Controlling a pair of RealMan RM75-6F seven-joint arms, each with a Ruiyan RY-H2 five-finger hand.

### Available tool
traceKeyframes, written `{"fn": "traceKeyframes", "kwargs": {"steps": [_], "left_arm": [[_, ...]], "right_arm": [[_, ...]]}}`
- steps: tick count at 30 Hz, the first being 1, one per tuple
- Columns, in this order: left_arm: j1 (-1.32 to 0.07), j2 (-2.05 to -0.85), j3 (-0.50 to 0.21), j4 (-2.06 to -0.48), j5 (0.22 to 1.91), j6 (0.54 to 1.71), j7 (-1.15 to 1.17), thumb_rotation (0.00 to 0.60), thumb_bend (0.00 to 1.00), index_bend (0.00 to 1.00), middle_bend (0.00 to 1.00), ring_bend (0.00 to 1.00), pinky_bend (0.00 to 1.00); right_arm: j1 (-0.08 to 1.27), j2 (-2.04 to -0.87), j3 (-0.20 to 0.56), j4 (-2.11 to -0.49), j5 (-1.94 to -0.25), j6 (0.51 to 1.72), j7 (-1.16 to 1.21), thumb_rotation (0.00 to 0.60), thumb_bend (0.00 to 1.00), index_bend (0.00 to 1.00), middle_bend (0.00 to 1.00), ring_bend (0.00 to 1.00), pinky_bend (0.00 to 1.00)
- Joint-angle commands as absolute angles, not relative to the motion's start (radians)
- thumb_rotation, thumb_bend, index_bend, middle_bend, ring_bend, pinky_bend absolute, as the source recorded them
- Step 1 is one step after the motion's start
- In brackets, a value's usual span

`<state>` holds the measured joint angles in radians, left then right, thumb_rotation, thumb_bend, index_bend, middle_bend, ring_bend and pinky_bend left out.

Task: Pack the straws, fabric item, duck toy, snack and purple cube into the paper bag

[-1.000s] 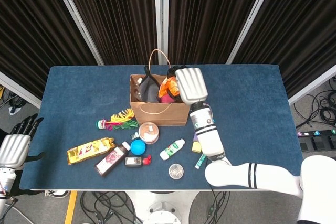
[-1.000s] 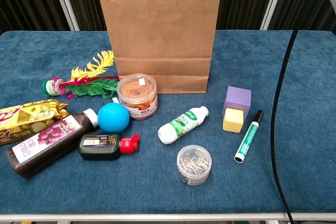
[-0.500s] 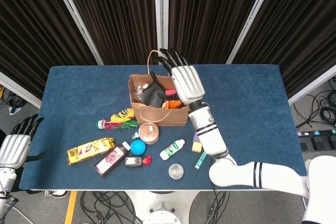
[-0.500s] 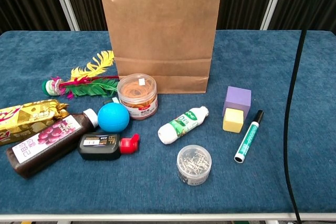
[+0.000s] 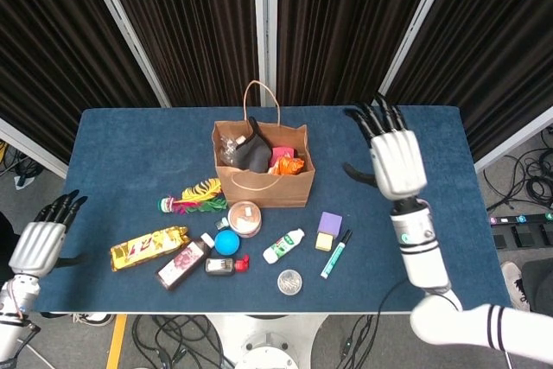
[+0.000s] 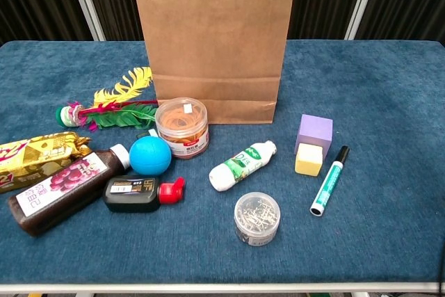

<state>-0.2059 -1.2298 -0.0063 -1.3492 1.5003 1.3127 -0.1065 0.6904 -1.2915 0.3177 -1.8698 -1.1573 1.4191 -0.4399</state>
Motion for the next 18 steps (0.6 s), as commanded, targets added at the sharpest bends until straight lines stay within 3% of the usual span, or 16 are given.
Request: {"fn": "traceKeyframes", "kwargs": {"steps": [1,7,13,18], "left_arm": [[-0.217,-1.248,-0.002,-1.349,1.505,1.296,-0.095,0.6,0.06,0.08,0.03,0.0,0.17],[-0.235,-1.283,-0.004,-1.333,1.493,1.261,-0.074,0.6,0.06,0.08,0.03,0.0,0.17],[-0.248,-1.306,-0.008,-1.318,1.475,1.233,-0.059,0.6,0.06,0.08,0.04,0.0,0.17],[-0.256,-1.338,-0.002,-1.31,1.454,1.196,-0.039,0.6,0.06,0.08,0.05,0.0,0.17]], "right_arm": [[0.553,-1.207,0.192,-1.873,-1.172,1.449,-0.38,0.6,0.0,0.21,0.16,0.0,0.13],[0.492,-1.153,0.143,-1.83,-1.149,1.358,-0.24,0.6,0.0,0.21,0.16,0.0,0.12],[0.494,-1.021,0.181,-1.942,-1.084,1.215,-0.096,0.6,0.0,0.22,0.16,0.0,0.13],[0.492,-0.94,0.199,-2.041,-1.112,1.217,-0.126,0.6,0.0,0.22,0.16,0.0,0.13]]}}
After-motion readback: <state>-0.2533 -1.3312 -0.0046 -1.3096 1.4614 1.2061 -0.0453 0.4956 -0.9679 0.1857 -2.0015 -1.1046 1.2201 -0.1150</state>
